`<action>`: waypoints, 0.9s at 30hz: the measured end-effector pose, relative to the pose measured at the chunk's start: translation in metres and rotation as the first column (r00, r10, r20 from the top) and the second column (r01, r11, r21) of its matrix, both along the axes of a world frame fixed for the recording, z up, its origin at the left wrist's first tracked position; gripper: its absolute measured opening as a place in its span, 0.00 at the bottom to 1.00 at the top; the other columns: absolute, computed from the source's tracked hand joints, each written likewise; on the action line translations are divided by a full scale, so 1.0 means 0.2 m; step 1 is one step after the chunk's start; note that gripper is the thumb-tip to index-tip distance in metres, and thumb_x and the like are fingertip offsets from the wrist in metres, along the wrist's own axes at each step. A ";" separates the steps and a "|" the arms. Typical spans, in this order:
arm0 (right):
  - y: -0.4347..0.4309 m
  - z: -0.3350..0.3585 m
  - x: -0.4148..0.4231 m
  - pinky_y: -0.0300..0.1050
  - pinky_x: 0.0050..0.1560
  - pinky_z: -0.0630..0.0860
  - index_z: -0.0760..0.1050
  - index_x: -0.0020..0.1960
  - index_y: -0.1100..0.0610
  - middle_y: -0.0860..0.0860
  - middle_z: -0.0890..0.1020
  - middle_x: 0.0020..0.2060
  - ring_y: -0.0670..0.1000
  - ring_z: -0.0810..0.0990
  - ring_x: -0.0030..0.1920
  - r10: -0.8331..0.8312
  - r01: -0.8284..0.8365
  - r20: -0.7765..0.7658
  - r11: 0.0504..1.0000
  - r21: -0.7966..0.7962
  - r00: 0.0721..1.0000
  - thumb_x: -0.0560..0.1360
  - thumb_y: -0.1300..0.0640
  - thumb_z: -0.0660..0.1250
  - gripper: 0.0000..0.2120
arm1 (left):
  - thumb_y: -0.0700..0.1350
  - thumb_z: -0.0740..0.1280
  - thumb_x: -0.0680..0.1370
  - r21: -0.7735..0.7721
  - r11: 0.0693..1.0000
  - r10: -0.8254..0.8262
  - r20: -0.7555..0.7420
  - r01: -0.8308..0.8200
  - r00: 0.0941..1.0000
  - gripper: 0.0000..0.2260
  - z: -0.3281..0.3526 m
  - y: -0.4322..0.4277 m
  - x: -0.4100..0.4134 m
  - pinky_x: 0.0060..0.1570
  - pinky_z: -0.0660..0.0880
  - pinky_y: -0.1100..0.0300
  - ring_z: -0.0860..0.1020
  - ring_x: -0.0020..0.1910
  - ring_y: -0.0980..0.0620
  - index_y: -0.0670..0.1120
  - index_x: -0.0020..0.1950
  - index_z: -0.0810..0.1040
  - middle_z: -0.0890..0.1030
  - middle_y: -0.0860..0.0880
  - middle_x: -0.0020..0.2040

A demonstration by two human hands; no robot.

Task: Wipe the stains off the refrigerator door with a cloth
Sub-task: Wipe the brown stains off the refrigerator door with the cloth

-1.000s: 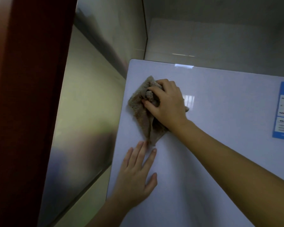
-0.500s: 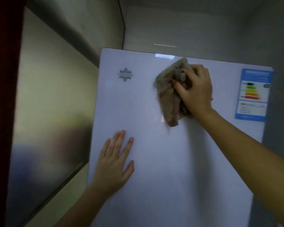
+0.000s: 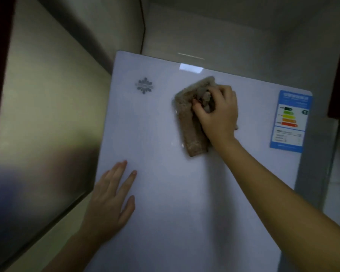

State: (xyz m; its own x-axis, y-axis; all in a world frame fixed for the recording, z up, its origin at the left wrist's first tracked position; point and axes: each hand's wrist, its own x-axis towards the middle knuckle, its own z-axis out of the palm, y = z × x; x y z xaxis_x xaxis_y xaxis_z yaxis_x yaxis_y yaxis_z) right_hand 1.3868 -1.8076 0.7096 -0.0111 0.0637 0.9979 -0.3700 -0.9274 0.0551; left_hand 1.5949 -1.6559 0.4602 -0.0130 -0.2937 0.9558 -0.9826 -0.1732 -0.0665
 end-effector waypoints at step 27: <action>-0.18 -0.09 -0.37 0.55 0.68 0.73 0.69 0.75 0.60 0.59 0.73 0.69 0.58 0.72 0.67 -0.162 0.141 -0.196 0.983 -0.119 0.967 0.78 0.50 0.71 0.29 | 0.53 0.57 0.79 -0.022 0.999 0.040 0.010 -0.040 0.999 0.29 -0.20 -0.04 0.11 0.76 0.60 0.38 0.65 0.77 0.34 0.38 0.74 0.71 0.63 0.36 0.79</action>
